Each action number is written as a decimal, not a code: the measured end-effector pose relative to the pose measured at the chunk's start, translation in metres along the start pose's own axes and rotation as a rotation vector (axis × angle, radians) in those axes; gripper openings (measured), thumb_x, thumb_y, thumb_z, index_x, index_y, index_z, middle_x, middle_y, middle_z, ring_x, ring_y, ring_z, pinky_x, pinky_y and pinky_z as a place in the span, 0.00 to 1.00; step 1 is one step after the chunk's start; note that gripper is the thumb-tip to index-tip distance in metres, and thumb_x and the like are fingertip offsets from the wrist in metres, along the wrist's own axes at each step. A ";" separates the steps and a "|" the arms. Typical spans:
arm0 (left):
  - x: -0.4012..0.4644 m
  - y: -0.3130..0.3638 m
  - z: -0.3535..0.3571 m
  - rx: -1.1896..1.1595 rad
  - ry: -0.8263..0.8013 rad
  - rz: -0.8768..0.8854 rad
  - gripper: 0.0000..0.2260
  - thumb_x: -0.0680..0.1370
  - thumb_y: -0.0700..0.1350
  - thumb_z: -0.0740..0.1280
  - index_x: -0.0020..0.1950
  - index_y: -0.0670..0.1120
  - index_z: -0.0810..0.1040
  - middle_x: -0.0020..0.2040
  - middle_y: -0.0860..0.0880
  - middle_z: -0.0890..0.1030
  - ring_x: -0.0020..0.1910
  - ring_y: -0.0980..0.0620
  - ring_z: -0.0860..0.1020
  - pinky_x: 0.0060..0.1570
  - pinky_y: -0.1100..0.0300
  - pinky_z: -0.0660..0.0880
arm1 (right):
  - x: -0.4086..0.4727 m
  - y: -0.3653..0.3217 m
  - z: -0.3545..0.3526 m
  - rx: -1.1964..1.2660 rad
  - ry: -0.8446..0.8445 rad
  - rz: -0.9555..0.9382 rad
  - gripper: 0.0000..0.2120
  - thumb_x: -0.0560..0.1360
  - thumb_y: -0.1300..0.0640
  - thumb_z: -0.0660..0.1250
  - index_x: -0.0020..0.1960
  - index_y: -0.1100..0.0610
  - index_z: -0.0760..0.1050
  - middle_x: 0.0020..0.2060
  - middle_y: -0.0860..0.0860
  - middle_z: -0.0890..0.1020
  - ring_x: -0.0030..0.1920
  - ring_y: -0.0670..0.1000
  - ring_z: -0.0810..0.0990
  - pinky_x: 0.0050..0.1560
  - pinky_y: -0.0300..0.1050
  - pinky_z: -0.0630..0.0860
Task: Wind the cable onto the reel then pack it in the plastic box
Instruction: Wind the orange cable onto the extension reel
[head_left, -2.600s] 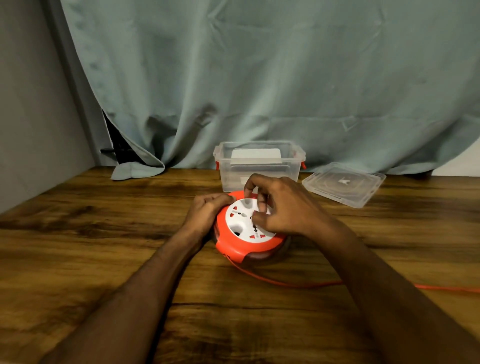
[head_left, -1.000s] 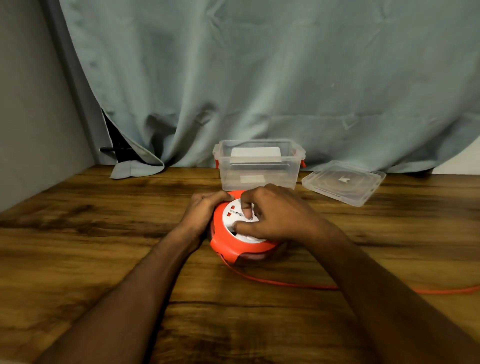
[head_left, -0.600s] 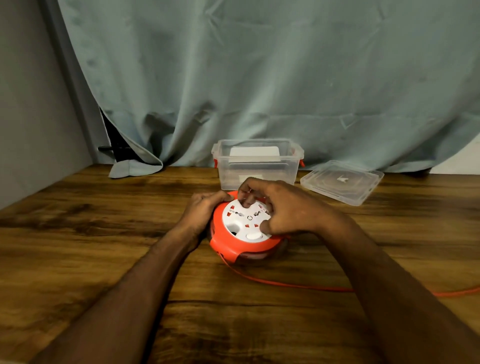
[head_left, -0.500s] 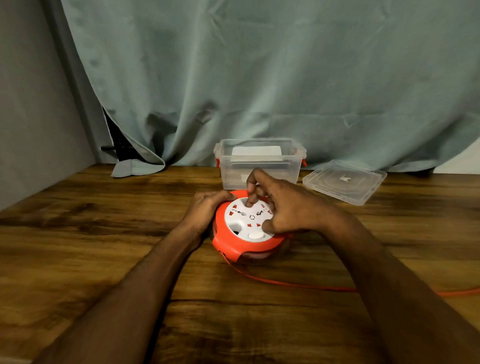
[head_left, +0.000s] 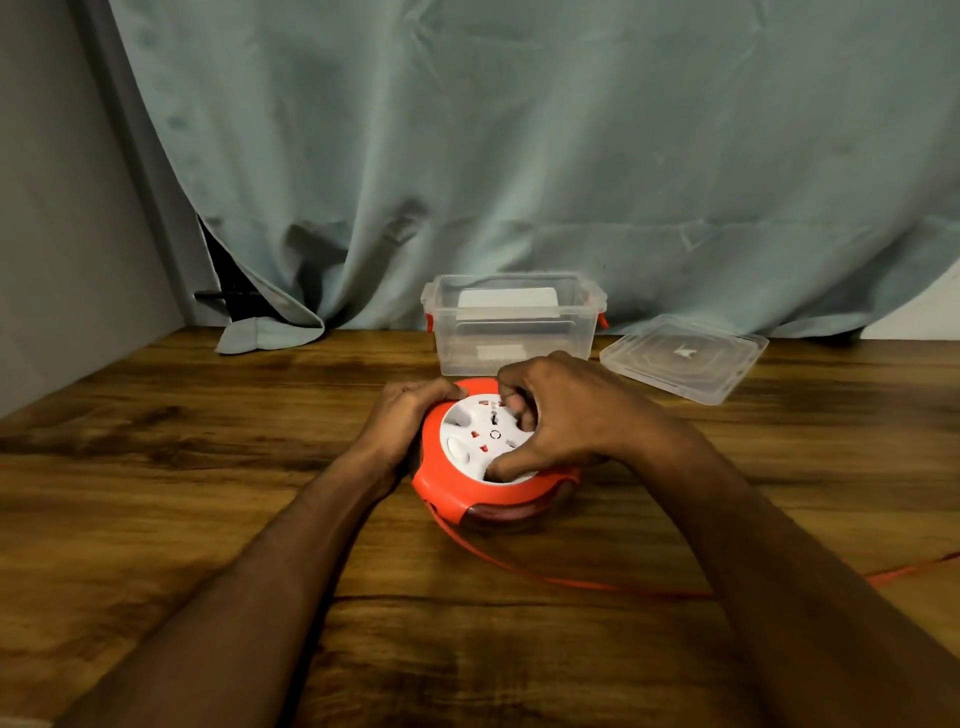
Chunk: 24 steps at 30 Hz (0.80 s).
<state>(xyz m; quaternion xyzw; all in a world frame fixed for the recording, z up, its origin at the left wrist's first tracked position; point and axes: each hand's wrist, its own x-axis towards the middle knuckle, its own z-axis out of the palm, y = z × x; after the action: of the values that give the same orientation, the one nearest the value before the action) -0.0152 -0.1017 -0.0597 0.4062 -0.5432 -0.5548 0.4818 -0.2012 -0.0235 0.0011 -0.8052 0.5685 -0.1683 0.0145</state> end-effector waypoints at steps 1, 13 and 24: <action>0.001 0.000 0.000 -0.001 0.006 0.008 0.11 0.62 0.47 0.75 0.37 0.41 0.86 0.43 0.31 0.86 0.42 0.38 0.81 0.47 0.45 0.76 | 0.001 0.000 0.000 -0.015 0.012 0.008 0.27 0.57 0.30 0.77 0.38 0.50 0.72 0.32 0.44 0.78 0.35 0.45 0.75 0.33 0.47 0.72; -0.003 -0.001 0.002 0.015 0.041 0.054 0.05 0.73 0.39 0.72 0.38 0.40 0.86 0.42 0.34 0.85 0.41 0.42 0.79 0.45 0.49 0.74 | 0.005 -0.009 0.017 0.035 0.086 -0.068 0.26 0.68 0.33 0.71 0.28 0.54 0.71 0.23 0.48 0.76 0.29 0.48 0.76 0.32 0.49 0.72; -0.001 -0.002 0.000 0.050 0.026 0.020 0.12 0.75 0.39 0.72 0.31 0.45 0.85 0.33 0.43 0.85 0.28 0.48 0.80 0.30 0.62 0.75 | 0.004 0.009 -0.001 0.192 -0.111 -0.027 0.22 0.63 0.60 0.76 0.49 0.45 0.69 0.54 0.45 0.82 0.42 0.45 0.79 0.33 0.45 0.75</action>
<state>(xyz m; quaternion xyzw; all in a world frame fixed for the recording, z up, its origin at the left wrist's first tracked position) -0.0148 -0.1004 -0.0614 0.4201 -0.5546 -0.5308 0.4839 -0.2088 -0.0302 0.0013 -0.8157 0.5372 -0.1774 0.1206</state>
